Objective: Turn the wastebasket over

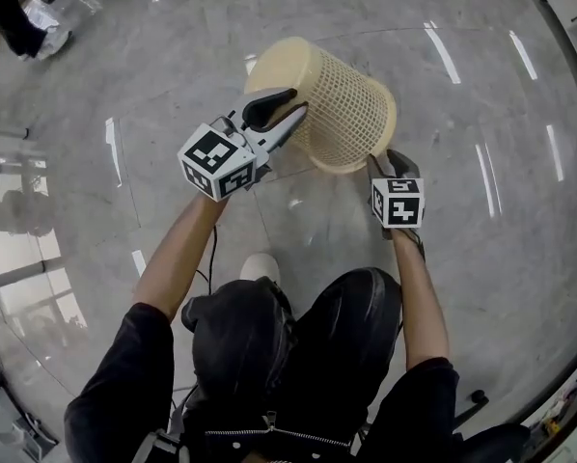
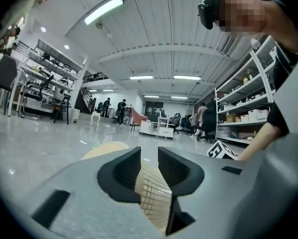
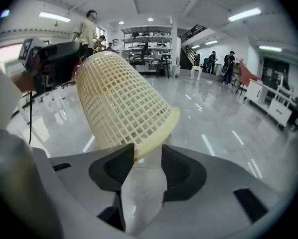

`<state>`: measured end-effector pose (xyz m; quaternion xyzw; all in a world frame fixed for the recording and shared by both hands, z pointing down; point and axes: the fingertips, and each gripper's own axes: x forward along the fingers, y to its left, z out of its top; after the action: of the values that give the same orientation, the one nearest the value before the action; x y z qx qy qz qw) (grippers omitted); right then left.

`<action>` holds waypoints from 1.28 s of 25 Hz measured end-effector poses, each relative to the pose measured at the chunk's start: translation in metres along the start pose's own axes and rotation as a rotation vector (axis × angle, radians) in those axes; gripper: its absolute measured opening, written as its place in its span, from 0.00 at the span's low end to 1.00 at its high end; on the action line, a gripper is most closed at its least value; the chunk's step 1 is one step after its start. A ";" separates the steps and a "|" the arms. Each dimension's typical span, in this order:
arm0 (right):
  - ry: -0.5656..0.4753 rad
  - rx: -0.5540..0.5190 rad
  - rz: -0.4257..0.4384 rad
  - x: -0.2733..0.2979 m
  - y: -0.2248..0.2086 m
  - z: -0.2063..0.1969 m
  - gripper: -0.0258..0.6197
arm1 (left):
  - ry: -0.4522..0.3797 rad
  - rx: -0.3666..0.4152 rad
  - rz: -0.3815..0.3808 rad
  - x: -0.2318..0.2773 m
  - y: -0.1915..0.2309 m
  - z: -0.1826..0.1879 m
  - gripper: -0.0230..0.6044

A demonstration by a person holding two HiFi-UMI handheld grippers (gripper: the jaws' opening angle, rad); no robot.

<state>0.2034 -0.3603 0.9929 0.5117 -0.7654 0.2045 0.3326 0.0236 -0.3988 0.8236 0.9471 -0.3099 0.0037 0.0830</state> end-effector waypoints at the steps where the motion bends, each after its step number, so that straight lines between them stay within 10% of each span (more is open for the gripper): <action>1: -0.005 -0.012 -0.029 -0.005 -0.007 -0.002 0.28 | -0.004 -0.024 -0.005 0.006 -0.002 -0.002 0.22; 9: -0.228 0.018 -0.159 -0.066 -0.044 0.038 0.28 | 0.121 -0.336 -0.026 0.055 -0.013 -0.084 0.22; 17: -0.312 -0.003 -0.171 -0.083 -0.049 0.054 0.17 | 0.090 -0.152 -0.069 0.068 -0.048 -0.075 0.22; 32: -0.396 -0.023 -0.195 -0.086 -0.034 0.096 0.08 | 0.041 -0.066 -0.009 0.062 -0.039 -0.050 0.05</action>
<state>0.2277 -0.3801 0.8636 0.6097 -0.7649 0.0581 0.1995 0.0988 -0.3961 0.8707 0.9449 -0.3039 0.0127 0.1207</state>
